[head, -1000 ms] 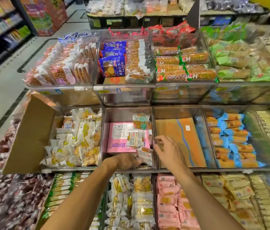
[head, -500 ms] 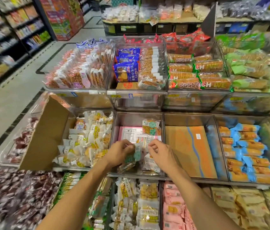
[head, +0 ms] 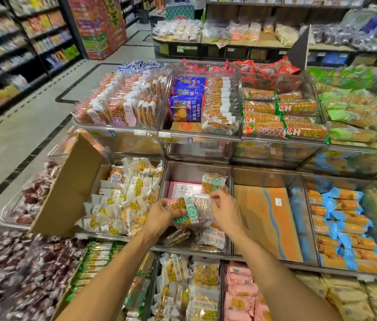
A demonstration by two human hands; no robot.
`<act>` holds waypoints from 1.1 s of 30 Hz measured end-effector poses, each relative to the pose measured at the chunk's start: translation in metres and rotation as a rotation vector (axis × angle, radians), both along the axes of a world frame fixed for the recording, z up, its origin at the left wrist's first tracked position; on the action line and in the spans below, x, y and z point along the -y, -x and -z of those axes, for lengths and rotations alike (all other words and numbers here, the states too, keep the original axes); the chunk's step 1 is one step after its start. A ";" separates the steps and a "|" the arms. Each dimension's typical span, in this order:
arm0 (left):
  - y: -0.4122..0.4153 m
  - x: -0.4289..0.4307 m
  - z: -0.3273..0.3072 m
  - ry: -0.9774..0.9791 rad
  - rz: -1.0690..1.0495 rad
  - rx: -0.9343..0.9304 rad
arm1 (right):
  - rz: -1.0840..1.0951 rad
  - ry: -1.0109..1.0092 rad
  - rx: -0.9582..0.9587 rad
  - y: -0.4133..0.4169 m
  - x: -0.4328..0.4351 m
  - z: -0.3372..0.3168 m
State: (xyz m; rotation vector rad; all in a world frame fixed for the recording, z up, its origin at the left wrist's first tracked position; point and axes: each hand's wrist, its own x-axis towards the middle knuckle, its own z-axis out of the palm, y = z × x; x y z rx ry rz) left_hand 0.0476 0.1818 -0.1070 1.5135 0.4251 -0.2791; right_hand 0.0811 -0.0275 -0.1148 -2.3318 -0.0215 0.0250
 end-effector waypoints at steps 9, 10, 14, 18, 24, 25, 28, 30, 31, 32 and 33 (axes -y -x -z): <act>0.011 -0.035 0.014 0.170 -0.121 0.017 | -0.096 0.633 0.039 -0.078 -0.019 0.011; 0.014 -0.037 0.015 0.168 -0.126 0.019 | -0.094 0.686 0.064 -0.080 -0.020 0.013; 0.016 -0.040 0.020 0.184 -0.137 0.011 | -0.092 0.875 0.189 -0.083 -0.021 0.021; 0.016 -0.038 0.021 0.178 -0.145 0.023 | -0.106 0.726 0.319 -0.083 -0.015 0.015; 0.016 -0.039 0.026 0.250 -0.185 0.044 | 0.062 -0.369 -0.036 -0.043 -0.023 -0.021; 0.016 -0.039 0.026 0.252 -0.178 0.050 | 0.074 -0.442 -0.113 -0.035 -0.025 -0.019; 0.017 -0.039 0.025 0.250 -0.164 0.062 | 0.064 -0.467 -0.246 -0.013 -0.036 0.002; 0.018 -0.038 0.023 0.237 -0.141 0.071 | 0.095 -0.435 -0.266 -0.004 -0.046 0.017; 0.019 -0.038 0.022 0.231 -0.127 0.075 | 0.114 -0.434 -0.263 -0.002 -0.051 0.022; 0.020 -0.038 0.022 0.224 -0.113 0.081 | 0.121 -0.443 -0.256 -0.001 -0.056 0.023; 0.021 -0.038 0.021 0.220 -0.099 0.087 | 0.118 -0.451 -0.248 -0.001 -0.060 0.024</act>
